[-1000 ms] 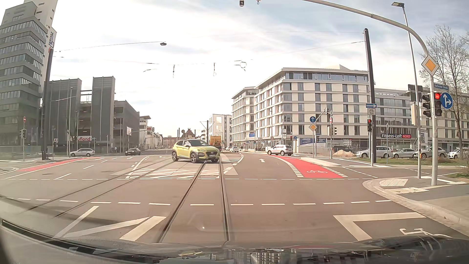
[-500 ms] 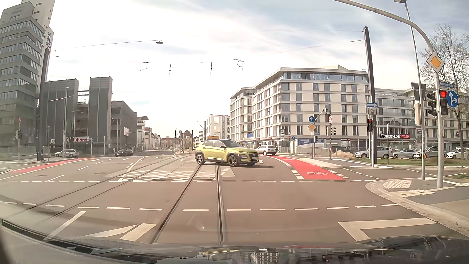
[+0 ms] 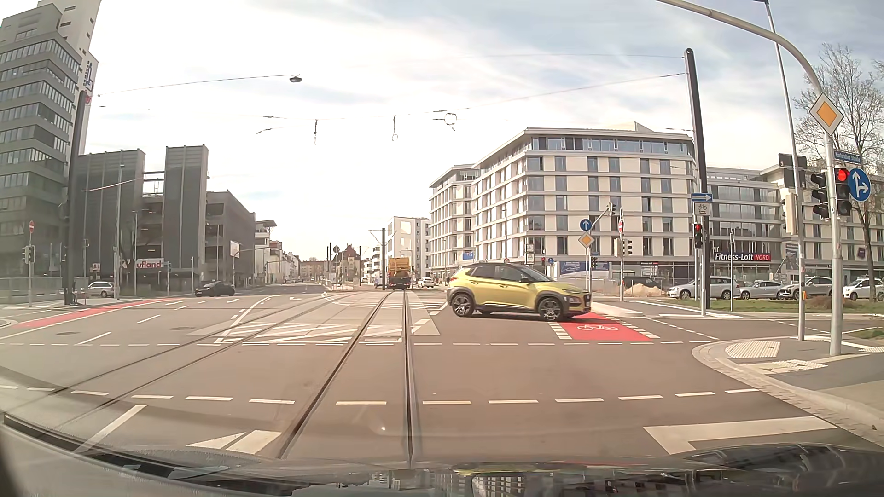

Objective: Follow the waypoints while adhering to traffic rules and regulations

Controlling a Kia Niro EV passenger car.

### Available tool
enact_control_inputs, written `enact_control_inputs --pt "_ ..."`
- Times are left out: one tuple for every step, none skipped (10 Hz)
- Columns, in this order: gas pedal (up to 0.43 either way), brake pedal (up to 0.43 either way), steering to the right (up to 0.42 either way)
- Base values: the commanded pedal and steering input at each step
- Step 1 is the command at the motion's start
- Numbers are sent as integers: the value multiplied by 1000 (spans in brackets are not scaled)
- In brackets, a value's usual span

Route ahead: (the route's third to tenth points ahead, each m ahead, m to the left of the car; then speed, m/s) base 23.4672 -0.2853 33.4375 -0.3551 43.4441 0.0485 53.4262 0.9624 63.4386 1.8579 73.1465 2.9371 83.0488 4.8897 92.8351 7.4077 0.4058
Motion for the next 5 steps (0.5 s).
enact_control_inputs --pt "0 152 67" --pt "0 152 69" --pt "0 146 69" --pt "0 140 67" --pt "0 140 65"
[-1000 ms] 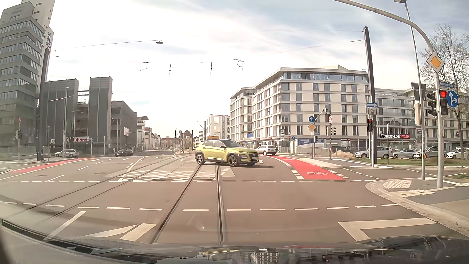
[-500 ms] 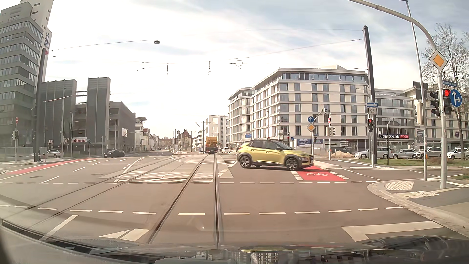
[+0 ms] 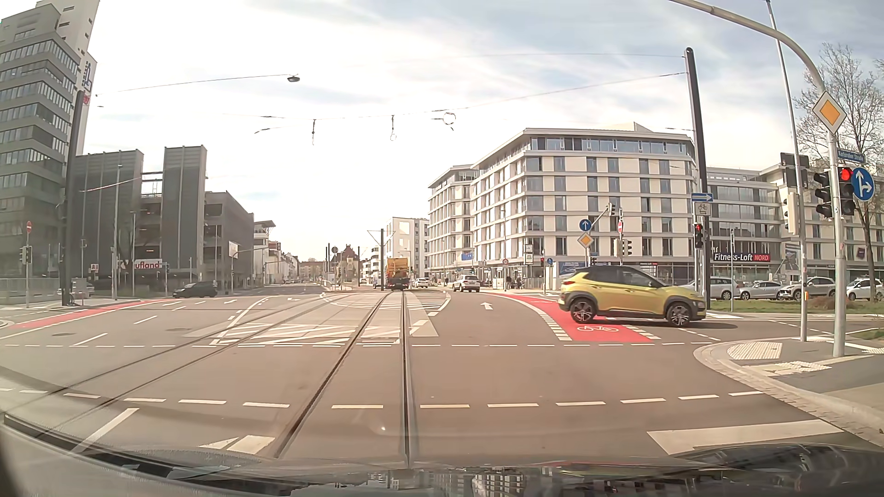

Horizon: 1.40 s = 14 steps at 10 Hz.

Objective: Follow the waypoints while adhering to traffic rules and regulations

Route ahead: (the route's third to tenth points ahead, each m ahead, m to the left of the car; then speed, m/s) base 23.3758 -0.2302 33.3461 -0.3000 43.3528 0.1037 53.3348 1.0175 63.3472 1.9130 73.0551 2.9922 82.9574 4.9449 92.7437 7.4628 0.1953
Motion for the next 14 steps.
enact_control_inputs --pt "0 134 64" --pt "0 140 64" --pt "0 140 64" --pt "0 152 64" --pt "0 159 64" --pt "0 165 64" --pt "0 171 64" --pt "0 177 64" --pt "0 183 64" --pt "0 189 64" --pt "0 189 64" --pt "0 183 64" --pt "0 189 64" --pt "0 189 64"
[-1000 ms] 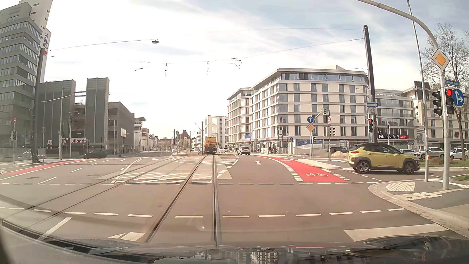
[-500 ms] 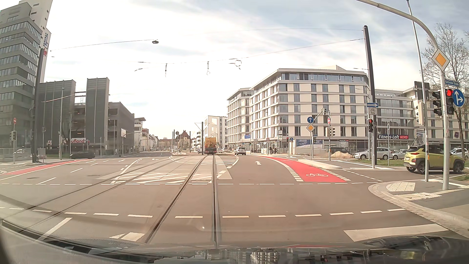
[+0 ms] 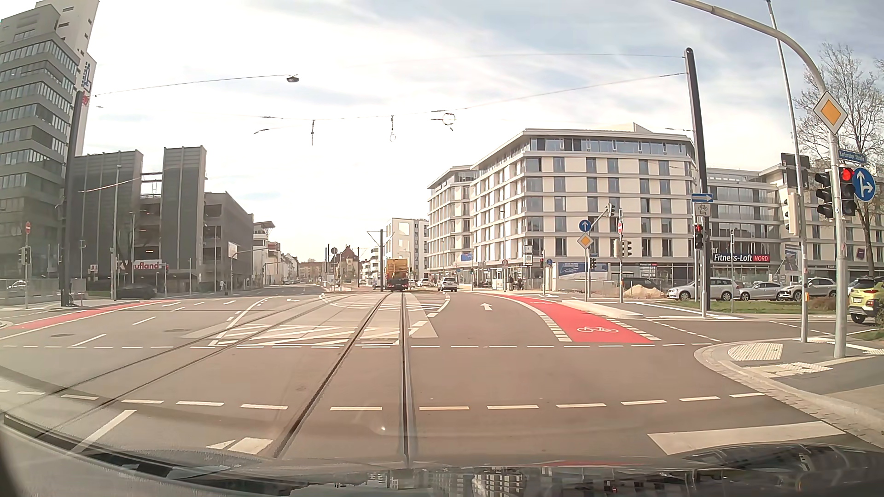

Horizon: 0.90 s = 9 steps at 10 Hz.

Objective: Follow the waypoints while adhering to traffic rules and regulations

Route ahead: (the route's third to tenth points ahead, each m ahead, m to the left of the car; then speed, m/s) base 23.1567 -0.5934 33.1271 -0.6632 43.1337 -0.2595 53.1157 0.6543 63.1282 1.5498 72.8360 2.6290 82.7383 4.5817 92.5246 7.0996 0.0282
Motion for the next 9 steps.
enact_control_inputs --pt "0 189 64" --pt "0 195 64" --pt "0 189 64" --pt "0 195 64" --pt "0 189 64" --pt "0 189 64" --pt "0 195 64" --pt "0 195 64" --pt "0 189 64"
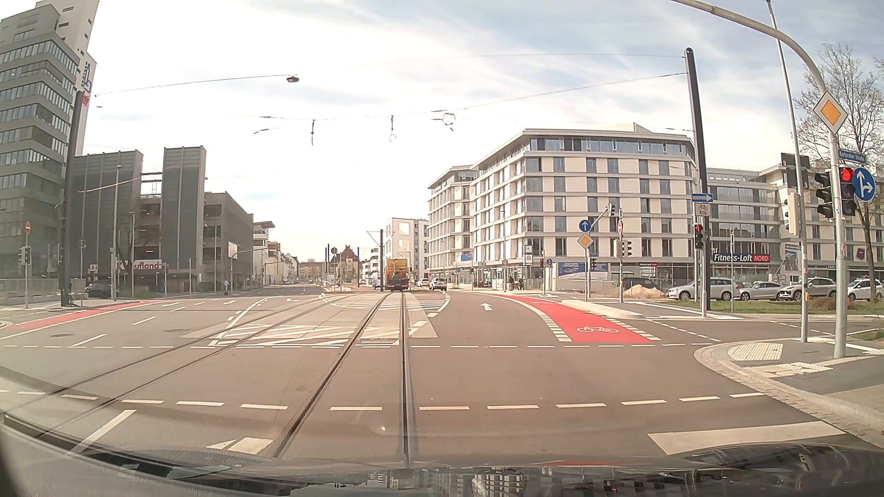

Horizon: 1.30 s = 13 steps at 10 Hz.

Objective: Follow the waypoints while adhering to traffic rules and regulations

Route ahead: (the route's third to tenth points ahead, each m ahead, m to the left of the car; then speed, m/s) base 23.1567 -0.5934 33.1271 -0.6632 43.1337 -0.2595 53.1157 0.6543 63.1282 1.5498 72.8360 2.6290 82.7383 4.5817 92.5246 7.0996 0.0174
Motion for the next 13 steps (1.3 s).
enact_control_inputs --pt "0 195 64" --pt "0 189 64" --pt "0 195 64" --pt "0 189 64" --pt "0 195 64" --pt "0 195 64" --pt "0 195 64" --pt "0 195 64" --pt "0 195 64" --pt "0 195 64" --pt "0 189 64" --pt "0 195 64" --pt "0 201 64"
